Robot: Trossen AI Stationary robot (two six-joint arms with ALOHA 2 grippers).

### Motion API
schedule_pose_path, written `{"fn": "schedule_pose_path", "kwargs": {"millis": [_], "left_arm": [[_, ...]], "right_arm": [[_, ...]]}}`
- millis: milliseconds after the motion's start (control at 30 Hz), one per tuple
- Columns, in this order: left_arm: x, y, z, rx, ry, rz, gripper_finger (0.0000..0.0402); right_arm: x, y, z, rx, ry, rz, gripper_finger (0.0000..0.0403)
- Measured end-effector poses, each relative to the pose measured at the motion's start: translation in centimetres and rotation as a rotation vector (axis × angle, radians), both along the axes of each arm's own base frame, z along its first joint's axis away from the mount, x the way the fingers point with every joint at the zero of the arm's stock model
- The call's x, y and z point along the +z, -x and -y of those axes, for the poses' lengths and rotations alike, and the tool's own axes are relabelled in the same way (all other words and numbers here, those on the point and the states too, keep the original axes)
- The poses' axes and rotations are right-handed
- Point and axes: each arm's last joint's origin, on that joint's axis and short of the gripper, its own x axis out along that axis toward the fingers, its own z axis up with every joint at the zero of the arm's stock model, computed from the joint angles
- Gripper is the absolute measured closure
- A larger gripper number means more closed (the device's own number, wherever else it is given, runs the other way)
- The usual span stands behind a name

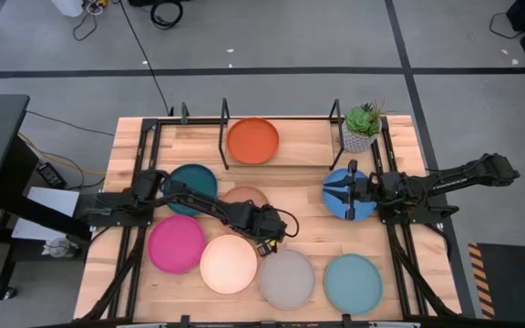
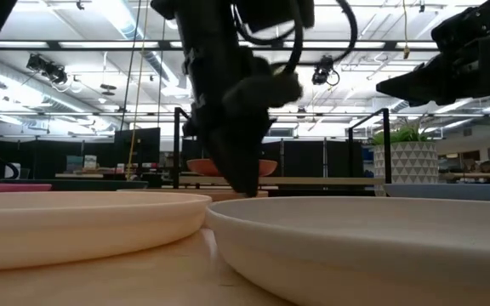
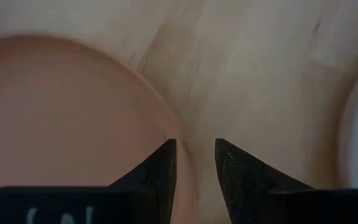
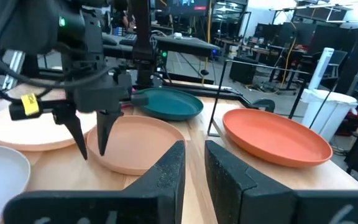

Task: Place and stack plates onto a shelf
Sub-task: Put the brown plate on the shelf

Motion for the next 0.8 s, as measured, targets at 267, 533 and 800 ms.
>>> {"fn": "schedule_pose_path", "kwargs": {"millis": [267,533,800], "left_arm": [[-1.1,-0.1,-0.8,0.019,-0.011,-0.046,0.0284],[-1.1,-0.1,-0.8,0.011,0.026,-0.061,0.0360],[0.3,-0.7,-1.2,-0.058,0.097,-0.059,0.0387]], "right_arm": [[-0.1,-0.1,0.0,0.005,0.014,-0.009,0.0335],[-0.1,-0.1,0.0,0.005,0.008,-0.009,0.0335],[-0.2,-0.1,0.0,0.004,0.005,-0.015,0.0335]]}}
